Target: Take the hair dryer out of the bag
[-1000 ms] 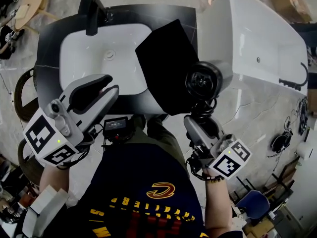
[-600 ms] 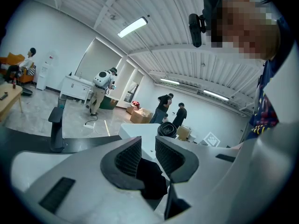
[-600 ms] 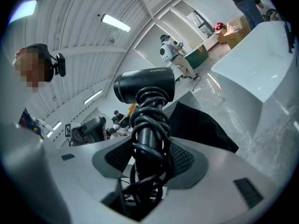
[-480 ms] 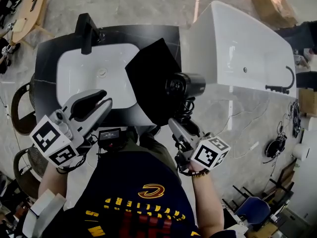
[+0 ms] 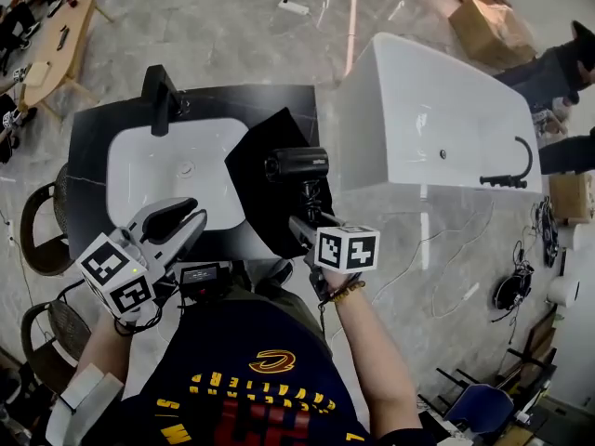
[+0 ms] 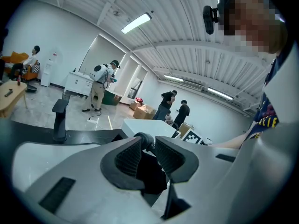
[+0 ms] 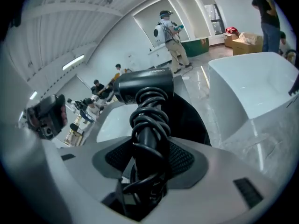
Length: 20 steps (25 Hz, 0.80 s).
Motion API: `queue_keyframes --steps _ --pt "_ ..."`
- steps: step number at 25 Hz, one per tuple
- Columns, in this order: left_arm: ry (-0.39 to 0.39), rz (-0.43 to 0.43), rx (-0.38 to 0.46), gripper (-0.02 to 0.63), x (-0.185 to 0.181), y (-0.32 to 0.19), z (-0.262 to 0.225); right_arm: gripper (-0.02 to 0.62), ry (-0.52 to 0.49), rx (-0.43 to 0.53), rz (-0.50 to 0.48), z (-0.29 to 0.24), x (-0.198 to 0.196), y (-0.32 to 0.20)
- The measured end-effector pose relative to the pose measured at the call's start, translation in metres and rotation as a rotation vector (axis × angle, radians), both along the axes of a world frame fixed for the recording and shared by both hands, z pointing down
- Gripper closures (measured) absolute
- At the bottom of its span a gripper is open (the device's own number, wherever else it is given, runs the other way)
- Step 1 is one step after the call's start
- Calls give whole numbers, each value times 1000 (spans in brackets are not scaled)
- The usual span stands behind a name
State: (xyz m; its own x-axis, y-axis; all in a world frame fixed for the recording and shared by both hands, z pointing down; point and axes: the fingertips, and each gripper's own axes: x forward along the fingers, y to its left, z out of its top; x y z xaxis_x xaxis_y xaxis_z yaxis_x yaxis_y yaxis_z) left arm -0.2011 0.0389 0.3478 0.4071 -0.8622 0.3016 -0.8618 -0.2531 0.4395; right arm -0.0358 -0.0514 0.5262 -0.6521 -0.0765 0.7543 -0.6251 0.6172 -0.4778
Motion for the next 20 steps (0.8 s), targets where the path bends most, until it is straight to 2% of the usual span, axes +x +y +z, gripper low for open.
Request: queue_keyframes --steps 5,12,16,20 --pt "7 -11 -9 515 8 3 1 368 157 -63 -24 42 -3 -6" --pt "17 -21 -29 515 10 9 9 368 344 44 -124 64 1 -8" --pt "17 -11 -37 515 15 9 11 368 392 72 -152 74 4 -6" --pt "13 -1 -38 515 19 7 11 367 434 82 -228 88 3 6"
